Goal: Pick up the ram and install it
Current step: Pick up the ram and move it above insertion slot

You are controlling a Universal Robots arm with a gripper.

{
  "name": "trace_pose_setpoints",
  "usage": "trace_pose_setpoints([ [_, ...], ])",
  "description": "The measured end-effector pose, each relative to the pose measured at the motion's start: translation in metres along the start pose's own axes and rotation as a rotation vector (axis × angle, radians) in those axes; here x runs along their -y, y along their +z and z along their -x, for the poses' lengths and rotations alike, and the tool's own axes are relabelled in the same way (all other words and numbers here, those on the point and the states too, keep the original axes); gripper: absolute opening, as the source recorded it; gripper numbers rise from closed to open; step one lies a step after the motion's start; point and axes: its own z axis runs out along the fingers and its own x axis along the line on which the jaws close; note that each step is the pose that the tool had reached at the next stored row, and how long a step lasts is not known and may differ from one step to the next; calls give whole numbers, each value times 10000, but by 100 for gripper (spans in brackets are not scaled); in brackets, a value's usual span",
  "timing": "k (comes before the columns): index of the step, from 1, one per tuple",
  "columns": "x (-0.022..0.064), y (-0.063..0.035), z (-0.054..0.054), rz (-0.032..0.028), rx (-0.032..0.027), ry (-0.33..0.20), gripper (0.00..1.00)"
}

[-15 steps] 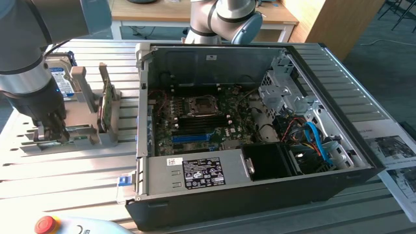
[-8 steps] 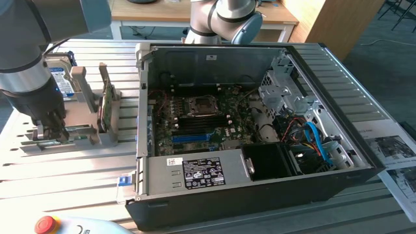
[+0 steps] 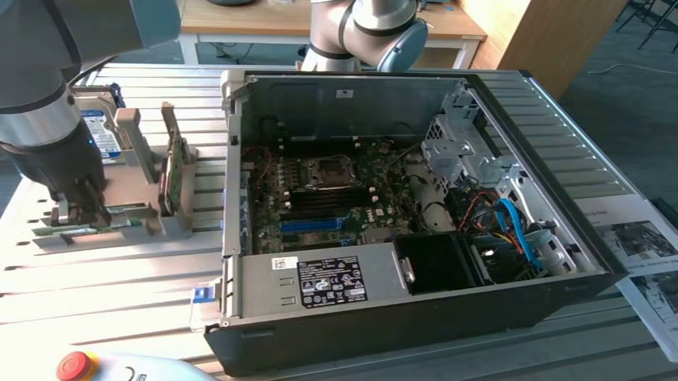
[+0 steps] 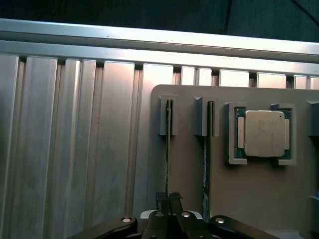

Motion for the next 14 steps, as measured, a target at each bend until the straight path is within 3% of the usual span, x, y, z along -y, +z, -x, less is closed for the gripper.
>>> trace_pose_setpoints([
  [14, -6, -168, 2, 0, 0, 0, 12],
])
